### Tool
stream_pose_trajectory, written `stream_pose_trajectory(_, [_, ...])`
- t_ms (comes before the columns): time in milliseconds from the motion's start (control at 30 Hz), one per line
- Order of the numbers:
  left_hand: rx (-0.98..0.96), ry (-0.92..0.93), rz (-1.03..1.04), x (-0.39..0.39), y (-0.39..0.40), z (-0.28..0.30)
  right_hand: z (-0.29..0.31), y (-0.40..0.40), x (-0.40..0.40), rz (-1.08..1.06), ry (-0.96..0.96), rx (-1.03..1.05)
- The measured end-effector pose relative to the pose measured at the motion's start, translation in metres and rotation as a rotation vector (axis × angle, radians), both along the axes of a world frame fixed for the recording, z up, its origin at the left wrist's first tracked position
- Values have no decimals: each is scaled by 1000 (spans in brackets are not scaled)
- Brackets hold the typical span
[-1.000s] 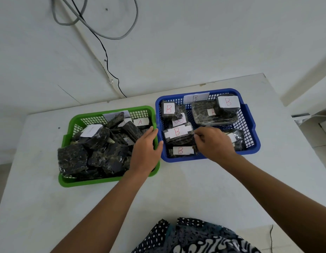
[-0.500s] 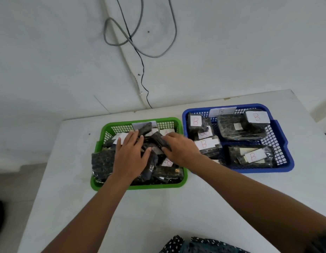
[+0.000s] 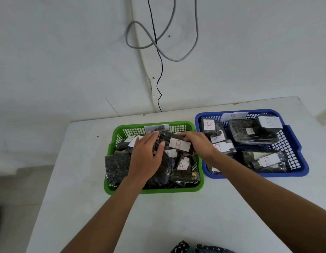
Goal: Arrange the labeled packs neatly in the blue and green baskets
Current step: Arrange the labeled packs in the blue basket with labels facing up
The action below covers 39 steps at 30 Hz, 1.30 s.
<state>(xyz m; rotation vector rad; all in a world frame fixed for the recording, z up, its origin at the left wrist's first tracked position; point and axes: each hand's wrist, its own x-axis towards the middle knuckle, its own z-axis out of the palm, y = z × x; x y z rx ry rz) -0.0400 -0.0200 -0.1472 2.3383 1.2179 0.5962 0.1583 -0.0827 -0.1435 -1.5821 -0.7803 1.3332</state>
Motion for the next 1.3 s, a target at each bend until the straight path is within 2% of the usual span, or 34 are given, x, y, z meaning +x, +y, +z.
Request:
stream_pose_trajectory(67, [-97, -167, 5, 3, 3, 8, 8, -4, 4, -15, 71, -1])
stream_pose_trajectory(200, [-315, -370, 23, 16, 4, 21, 17, -15, 7, -83, 82, 5])
stream_pose_trajectory(367, [-920, -730, 173, 40, -7, 25, 20, -44, 18, -197, 112, 38])
stream_pose_trajectory(467, [-1017, -726, 198, 57, -22, 19, 19, -69, 30, -262, 78, 70])
stream_pose_trajectory(533, [-954, -604, 171, 70, -35, 13, 19, -87, 43, -339, 52, 72])
stream_pose_trajectory(633, [-691, -300, 93, 90, -56, 3, 17, -116, 73, -419, -3, 60])
stream_pose_trajectory(733, [-504, -133, 40, 112, -76, -10, 11, -140, 104, -368, -153, -31])
stream_pose_trajectory(833, [-460, -26, 84, 128, -91, -24, -1, -153, 124, -264, -342, -137])
stream_pose_trajectory(967, [-483, 26, 150, 133, -98, -41, -18, -152, 131, -146, -462, -219])
stream_pose_trajectory(1100, [-406, -6, 206, 132, -102, -49, -32, -140, 127, -80, -550, -232])
stream_pose_trajectory(1300, [-375, 15, 240, 134, -101, -51, -49, -124, 116, 5, -530, -294])
